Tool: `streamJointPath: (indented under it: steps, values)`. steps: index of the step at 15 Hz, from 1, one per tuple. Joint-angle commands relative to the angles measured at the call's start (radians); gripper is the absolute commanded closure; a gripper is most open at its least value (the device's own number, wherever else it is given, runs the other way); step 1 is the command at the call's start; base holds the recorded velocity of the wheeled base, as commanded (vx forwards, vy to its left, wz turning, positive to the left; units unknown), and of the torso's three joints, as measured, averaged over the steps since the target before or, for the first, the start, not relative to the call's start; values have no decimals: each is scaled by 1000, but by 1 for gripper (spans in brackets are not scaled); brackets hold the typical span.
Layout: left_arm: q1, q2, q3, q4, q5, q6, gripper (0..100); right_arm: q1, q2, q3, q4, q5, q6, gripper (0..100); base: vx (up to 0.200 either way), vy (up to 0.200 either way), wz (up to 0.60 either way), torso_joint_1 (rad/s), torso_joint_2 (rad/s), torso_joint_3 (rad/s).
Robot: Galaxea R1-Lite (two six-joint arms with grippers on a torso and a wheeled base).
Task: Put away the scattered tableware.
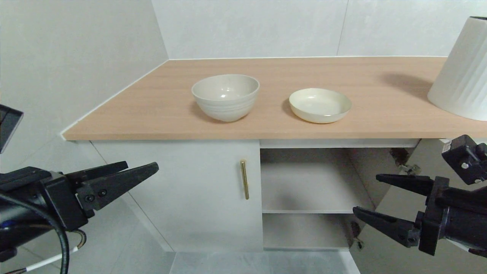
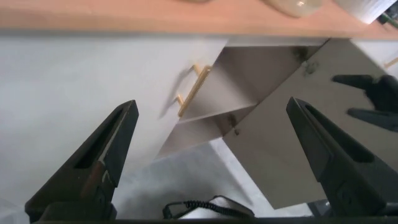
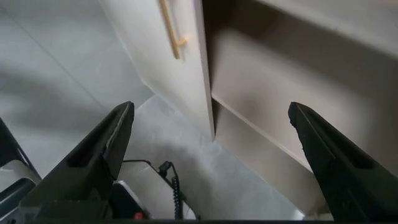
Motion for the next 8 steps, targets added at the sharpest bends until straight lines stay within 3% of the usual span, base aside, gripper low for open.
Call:
streamJointPath:
  steps: [1,6,8]
  values:
    - [0,3,0,0,0,-1,0,0,-1,0,-1,0,0,0,0,0,0,56,-515,-271]
    - [0,5,0,0,2,-1,0,0,-1,0,-1,0,0,0,0,0,0,290,-475,-255]
    - [0,5,0,0,0,-1,0,0,2,0,-1,0,0,0,0,0,0,124,-247,-124]
